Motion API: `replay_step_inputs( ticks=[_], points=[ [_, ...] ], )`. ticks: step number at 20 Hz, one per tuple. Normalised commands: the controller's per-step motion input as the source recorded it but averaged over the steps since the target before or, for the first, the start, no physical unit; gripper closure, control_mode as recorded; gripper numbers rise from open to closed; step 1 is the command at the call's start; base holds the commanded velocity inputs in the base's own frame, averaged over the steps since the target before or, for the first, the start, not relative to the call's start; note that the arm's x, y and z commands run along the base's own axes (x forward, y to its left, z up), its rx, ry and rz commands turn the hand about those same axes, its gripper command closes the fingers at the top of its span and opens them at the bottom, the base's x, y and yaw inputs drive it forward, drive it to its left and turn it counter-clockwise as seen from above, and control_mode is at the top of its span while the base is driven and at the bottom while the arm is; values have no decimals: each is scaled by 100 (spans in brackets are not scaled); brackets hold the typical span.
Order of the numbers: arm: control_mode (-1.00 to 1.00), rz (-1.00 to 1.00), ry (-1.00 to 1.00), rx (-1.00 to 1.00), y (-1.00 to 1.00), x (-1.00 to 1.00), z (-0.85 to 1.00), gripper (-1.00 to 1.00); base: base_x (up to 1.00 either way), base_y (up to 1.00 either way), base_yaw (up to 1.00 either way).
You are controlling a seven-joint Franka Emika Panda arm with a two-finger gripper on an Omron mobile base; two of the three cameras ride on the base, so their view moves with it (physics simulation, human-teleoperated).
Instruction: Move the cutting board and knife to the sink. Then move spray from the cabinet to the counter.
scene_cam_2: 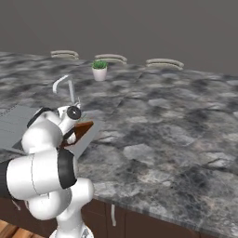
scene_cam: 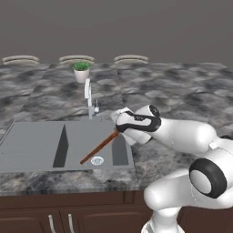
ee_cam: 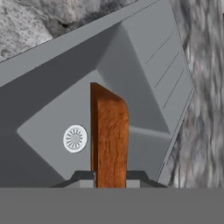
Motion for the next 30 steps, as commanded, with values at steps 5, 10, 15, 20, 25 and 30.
replay_step_inputs(
  ticks=[5, 10, 15, 20, 25, 30],
  points=[
    [-100, 3, 11, -1, 20, 0, -52, 100, 0, 0, 0],
    [-100, 1, 1, 0, 10, 0, -39, 100, 0, 0, 0],
    [-100, 0, -7, 8, 0, -10, -51, 100, 0, 0, 0],
    [-100, 0, -18, 17, 0, -28, -18, 100, 0, 0, 0],
    [-100, 0, -5, 3, -4, 0, 0, 100, 0, 0, 0],
    [-100, 0, 3, -1, 5, 11, -26, 100, 0, 0, 0]
  ],
)
